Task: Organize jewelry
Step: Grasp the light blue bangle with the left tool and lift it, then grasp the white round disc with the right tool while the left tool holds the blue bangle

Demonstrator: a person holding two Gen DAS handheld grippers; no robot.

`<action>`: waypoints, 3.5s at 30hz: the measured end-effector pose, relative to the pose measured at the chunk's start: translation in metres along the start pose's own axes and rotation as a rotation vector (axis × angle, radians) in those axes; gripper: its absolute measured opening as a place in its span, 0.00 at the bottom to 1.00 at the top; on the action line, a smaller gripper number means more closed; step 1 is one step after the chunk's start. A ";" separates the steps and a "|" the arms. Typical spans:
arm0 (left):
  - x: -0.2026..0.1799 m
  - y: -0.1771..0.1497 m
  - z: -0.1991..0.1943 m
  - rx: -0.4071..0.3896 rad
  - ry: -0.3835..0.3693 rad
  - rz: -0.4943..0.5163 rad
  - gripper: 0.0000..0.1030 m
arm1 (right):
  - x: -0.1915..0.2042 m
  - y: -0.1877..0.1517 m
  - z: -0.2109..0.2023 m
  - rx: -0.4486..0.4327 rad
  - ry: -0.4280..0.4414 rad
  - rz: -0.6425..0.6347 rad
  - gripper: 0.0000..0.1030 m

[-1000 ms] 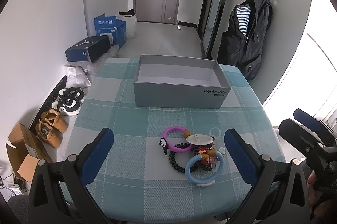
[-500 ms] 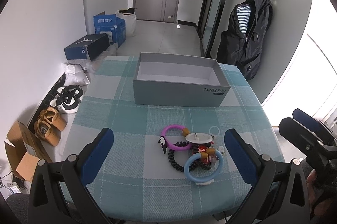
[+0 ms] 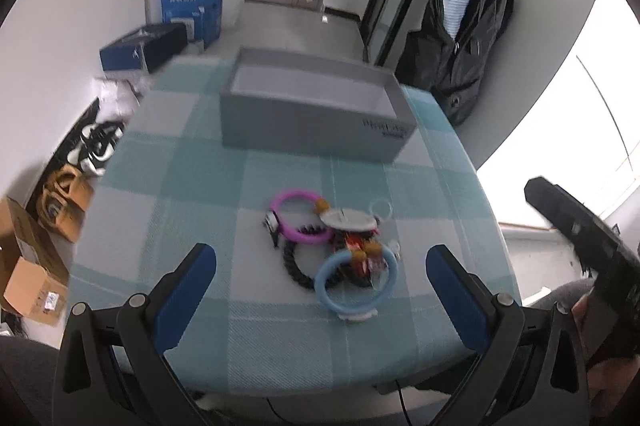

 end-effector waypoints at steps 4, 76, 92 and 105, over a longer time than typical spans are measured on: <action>-0.015 -0.014 0.009 0.051 0.005 0.053 0.99 | -0.010 0.000 -0.001 0.005 -0.018 0.023 1.00; 0.081 0.038 -0.024 -0.057 -0.075 -0.153 0.54 | 0.073 -0.040 0.114 0.457 0.167 -0.083 0.50; 0.083 0.041 -0.023 -0.049 -0.117 -0.186 0.54 | 0.066 -0.030 0.126 0.465 0.148 -0.100 0.23; 0.078 0.041 -0.020 -0.037 -0.121 -0.179 0.54 | 0.048 -0.029 0.140 0.527 0.225 0.115 0.23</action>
Point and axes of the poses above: each gripper's, at about its wrist camera, not at the fingertips, and z roughly the way its jaws point, x to its left, y to its top, the point moved 9 cm from there along z, roughly the way its jaws point
